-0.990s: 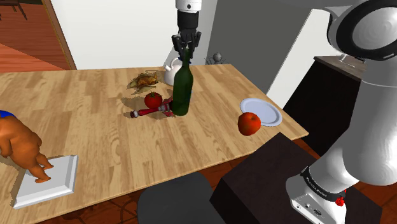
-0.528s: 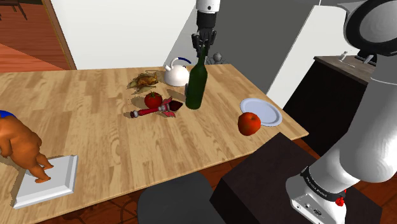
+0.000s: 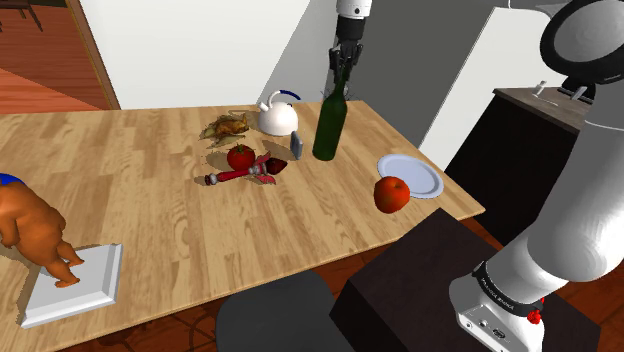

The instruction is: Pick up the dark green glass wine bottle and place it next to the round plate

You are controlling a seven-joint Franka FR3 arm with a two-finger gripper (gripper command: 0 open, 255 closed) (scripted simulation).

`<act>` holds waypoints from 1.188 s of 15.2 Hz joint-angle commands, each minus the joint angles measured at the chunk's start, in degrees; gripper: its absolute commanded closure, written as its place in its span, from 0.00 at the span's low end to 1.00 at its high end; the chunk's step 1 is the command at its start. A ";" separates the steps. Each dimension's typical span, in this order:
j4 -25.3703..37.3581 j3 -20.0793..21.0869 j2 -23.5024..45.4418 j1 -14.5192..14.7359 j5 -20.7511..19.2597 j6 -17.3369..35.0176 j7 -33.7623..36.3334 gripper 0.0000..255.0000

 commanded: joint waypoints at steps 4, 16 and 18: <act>2.54 -1.95 1.83 -3.92 0.15 -0.31 -6.01 1.00; 20.31 -5.86 13.17 -12.91 0.44 -5.87 -19.60 1.00; 27.80 -6.47 17.70 -14.58 0.48 -8.66 -22.21 1.00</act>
